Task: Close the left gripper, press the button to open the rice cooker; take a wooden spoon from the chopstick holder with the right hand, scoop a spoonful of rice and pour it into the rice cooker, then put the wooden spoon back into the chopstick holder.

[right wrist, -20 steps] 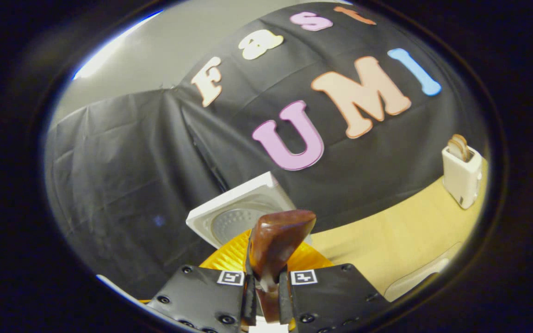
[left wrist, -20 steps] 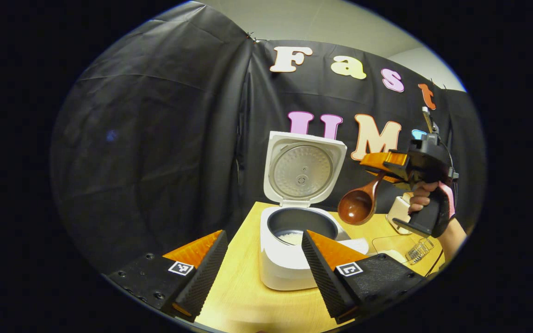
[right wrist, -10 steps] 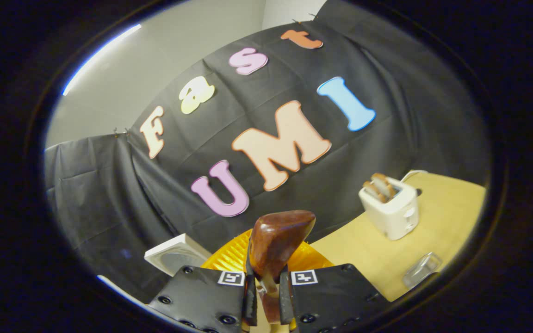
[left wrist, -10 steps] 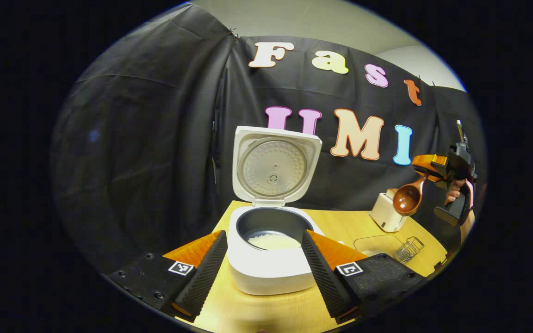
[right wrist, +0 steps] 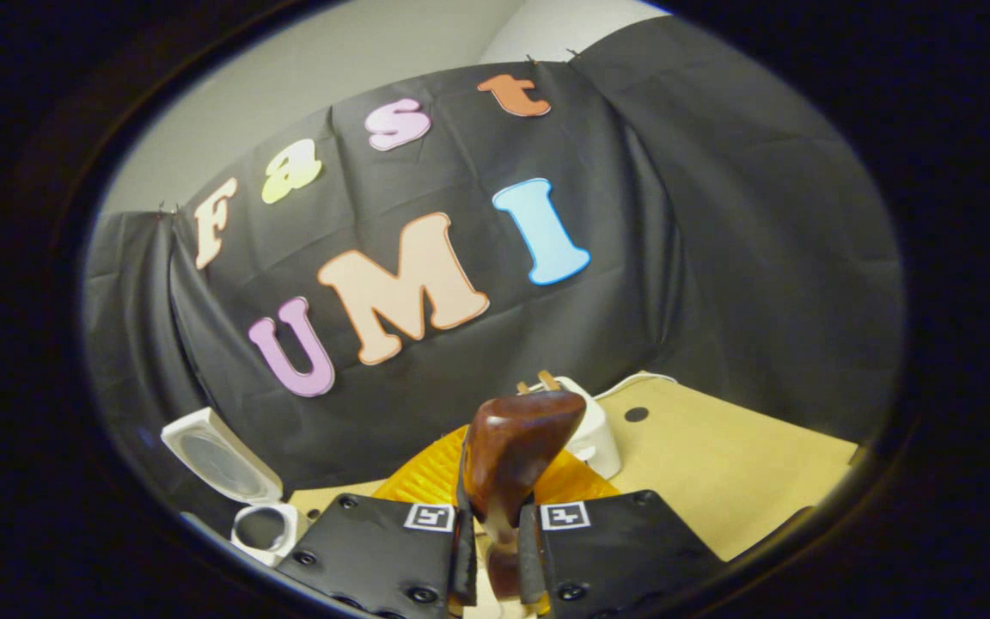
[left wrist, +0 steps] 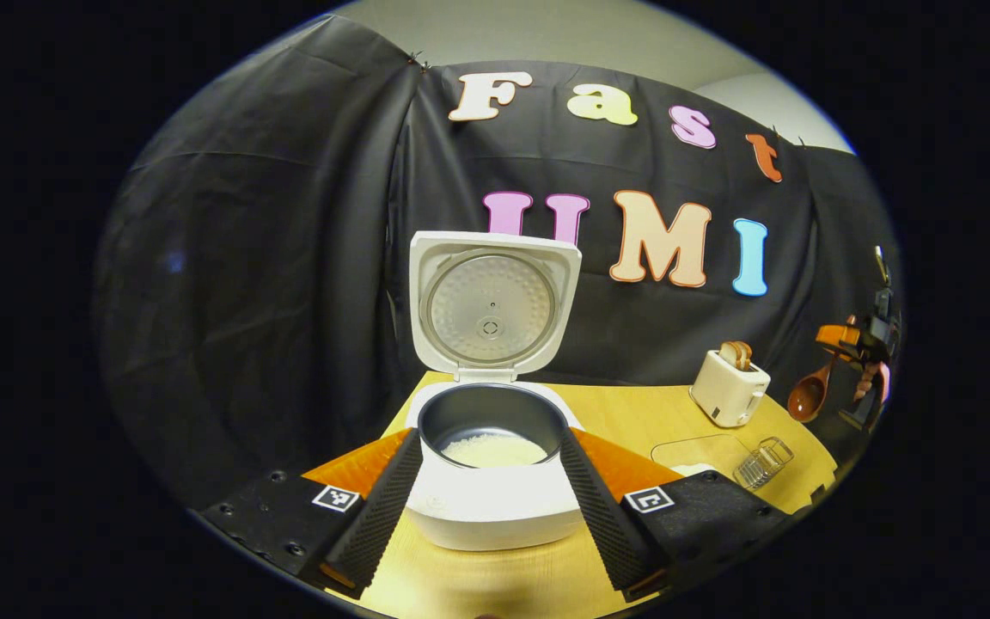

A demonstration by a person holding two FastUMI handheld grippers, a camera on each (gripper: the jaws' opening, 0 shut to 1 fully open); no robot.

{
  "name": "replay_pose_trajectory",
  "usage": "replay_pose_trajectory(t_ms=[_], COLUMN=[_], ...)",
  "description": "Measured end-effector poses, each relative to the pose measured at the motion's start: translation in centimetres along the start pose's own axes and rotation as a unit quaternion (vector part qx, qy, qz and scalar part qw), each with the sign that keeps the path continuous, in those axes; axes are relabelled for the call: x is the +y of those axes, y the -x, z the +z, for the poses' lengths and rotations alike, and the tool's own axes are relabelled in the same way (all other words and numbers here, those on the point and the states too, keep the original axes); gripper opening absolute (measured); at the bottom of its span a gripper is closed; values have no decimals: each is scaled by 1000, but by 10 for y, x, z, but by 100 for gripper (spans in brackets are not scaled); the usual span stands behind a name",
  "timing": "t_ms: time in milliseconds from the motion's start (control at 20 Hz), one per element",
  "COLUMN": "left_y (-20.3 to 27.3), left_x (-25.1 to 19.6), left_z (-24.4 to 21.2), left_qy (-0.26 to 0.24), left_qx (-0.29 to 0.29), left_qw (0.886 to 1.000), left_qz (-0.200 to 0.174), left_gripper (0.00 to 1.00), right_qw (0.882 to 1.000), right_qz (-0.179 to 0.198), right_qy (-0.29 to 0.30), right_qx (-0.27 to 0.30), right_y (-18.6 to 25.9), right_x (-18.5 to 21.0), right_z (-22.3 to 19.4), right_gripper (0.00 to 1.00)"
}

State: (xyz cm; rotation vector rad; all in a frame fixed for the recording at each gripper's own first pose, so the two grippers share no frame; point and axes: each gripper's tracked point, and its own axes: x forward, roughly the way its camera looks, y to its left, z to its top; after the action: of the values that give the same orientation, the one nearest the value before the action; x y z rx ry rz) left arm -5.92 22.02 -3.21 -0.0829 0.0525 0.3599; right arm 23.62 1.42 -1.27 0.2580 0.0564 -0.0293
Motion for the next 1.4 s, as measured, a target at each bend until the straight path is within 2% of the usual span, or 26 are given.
replay_pose_trajectory(t_ms=[300,500,700,750,900,1000,1200,1300,1400], left_y=[5,13,17,17,14,11,4,1,-4], left_x=[-5,0,5,4,-2,-6,-15,-18,-21], left_z=[6,7,5,4,4,5,10,13,20], left_qy=[-1,-1,-7,-8,-16,-22,-23,-21,-13], left_qx=[-2,1,6,8,9,9,6,2,-4], left_qw=[1000,999,998,998,998,998,999,999,1000], left_qz=[30,52,66,65,58,51,34,27,18], left_gripper=[95,95,96,96,95,96,95,96,95], right_qw=[994,994,988,987,987,987,988,988,990], right_qz=[-14,-16,-10,-6,17,16,30,30,31], right_qy=[103,103,145,151,146,140,127,130,123], right_qx=[22,43,57,61,72,80,87,75,63], right_y=[-17,-28,-38,-36,-31,-32,-23,-14,-7], right_x=[-28,-33,-35,-37,-32,-35,-36,-39,-39], right_z=[-59,-85,-112,-117,-129,-134,-140,-128,-114], right_gripper=[21,21,20,24,23,24,35,41,65])
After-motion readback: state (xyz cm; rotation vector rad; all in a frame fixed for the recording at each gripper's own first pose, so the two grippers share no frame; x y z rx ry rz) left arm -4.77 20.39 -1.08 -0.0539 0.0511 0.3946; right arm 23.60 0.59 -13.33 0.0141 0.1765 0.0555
